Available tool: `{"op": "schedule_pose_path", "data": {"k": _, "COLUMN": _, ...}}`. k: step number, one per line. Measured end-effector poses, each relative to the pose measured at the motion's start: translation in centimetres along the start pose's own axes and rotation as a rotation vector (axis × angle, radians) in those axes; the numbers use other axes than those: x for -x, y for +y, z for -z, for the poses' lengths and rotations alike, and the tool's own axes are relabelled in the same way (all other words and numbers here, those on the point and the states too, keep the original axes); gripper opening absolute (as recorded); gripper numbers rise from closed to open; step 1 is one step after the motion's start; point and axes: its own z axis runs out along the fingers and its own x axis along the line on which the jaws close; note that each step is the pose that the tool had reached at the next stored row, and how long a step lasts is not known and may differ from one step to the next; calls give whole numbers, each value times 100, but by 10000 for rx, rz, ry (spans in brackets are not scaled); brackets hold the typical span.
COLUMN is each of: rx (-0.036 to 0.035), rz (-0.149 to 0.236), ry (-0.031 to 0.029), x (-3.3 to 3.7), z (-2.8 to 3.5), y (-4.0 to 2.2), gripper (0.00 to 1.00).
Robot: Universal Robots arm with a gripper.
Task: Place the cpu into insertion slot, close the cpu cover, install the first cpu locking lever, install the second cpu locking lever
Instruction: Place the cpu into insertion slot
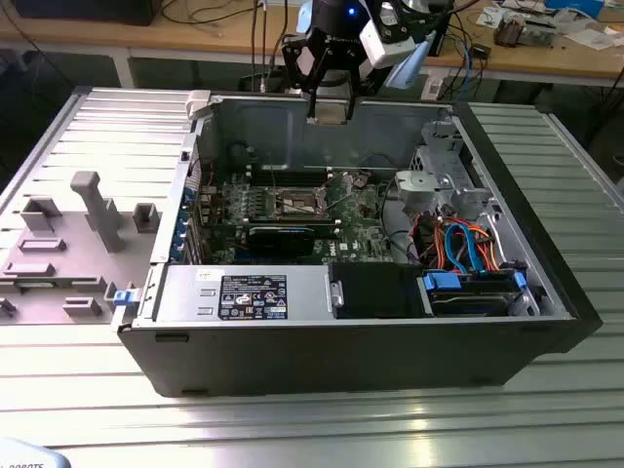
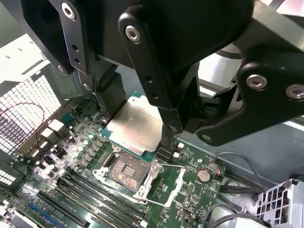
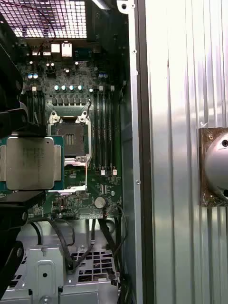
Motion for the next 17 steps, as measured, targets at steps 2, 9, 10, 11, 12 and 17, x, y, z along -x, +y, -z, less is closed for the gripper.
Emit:
{"op": "schedule_pose_path", "data": {"k": 2, "rx": 0, "rz": 0, "ry": 0, "x": 0, "z": 0, "y": 0, "gripper": 54}}
{"op": "schedule_pose_path", "data": {"k": 9, "rx": 0, "rz": 0, "ry": 0, "x": 0, "z": 0, "y": 0, "gripper": 54}}
{"op": "schedule_pose_path", "data": {"k": 10, "rx": 0, "rz": 0, "ry": 0, "x": 0, "z": 0, "y": 0, "gripper": 54}}
{"op": "schedule_pose_path", "data": {"k": 11, "rx": 0, "rz": 0, "ry": 0, "x": 0, "z": 0, "y": 0, "gripper": 54}}
{"op": "schedule_pose_path", "data": {"k": 12, "rx": 1, "rz": 0, "ry": 0, "x": 0, "z": 0, "y": 0, "gripper": 54}}
{"op": "schedule_pose_path", "data": {"k": 17, "rx": 5, "rz": -307, "ry": -23, "x": -10, "z": -10, "y": -3, "gripper": 54}}
